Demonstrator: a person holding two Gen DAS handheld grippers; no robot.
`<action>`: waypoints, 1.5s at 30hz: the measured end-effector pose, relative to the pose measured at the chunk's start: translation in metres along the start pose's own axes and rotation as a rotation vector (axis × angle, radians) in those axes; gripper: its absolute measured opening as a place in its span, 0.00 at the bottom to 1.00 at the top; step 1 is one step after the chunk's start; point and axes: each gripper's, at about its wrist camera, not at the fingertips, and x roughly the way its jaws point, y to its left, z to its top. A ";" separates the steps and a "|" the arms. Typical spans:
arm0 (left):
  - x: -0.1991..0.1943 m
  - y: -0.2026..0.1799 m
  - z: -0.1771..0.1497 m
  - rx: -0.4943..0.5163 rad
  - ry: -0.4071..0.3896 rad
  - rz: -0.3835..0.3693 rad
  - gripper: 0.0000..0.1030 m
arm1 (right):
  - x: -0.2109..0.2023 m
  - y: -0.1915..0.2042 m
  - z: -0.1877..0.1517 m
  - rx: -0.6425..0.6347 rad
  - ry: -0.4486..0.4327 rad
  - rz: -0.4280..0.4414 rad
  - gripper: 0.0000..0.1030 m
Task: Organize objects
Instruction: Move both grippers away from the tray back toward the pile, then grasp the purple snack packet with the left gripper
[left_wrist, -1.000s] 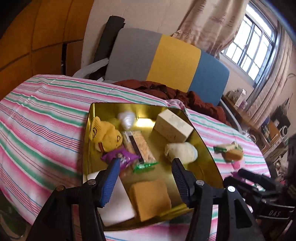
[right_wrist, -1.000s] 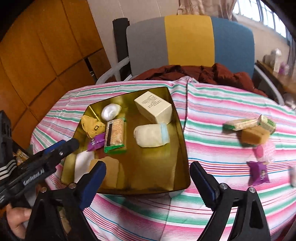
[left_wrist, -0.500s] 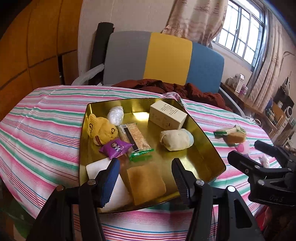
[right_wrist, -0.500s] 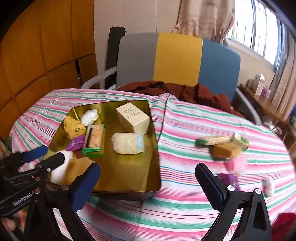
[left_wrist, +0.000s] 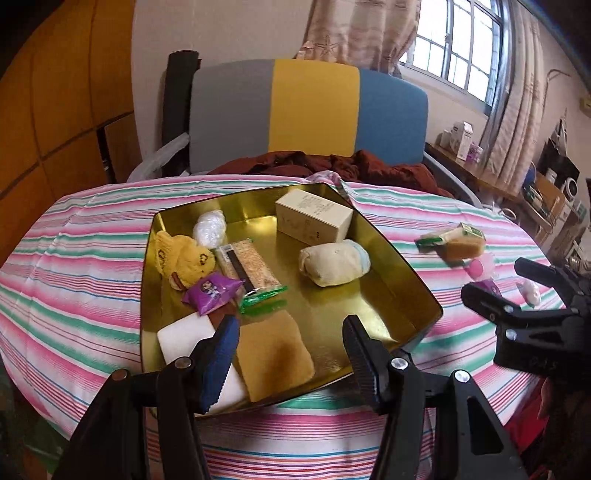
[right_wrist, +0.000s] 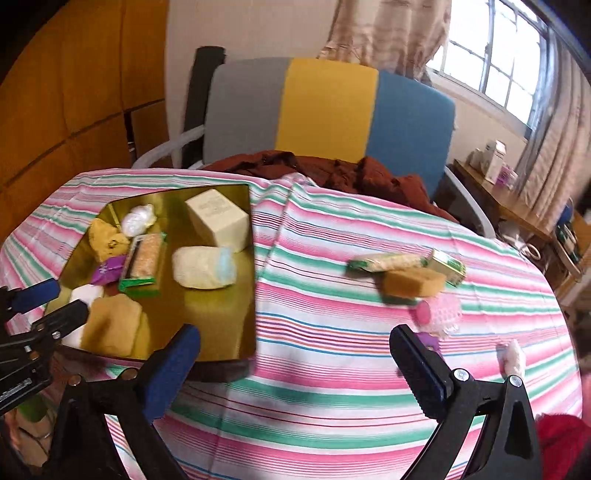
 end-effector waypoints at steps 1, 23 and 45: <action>0.001 -0.002 0.000 0.008 0.002 -0.004 0.57 | 0.001 -0.005 -0.001 0.011 0.003 -0.006 1.00; 0.016 -0.061 -0.008 0.184 0.066 -0.133 0.57 | 0.016 -0.205 -0.001 0.442 0.072 -0.181 1.00; 0.065 -0.191 0.003 0.340 0.199 -0.402 0.57 | 0.035 -0.346 -0.085 1.135 0.095 -0.121 1.00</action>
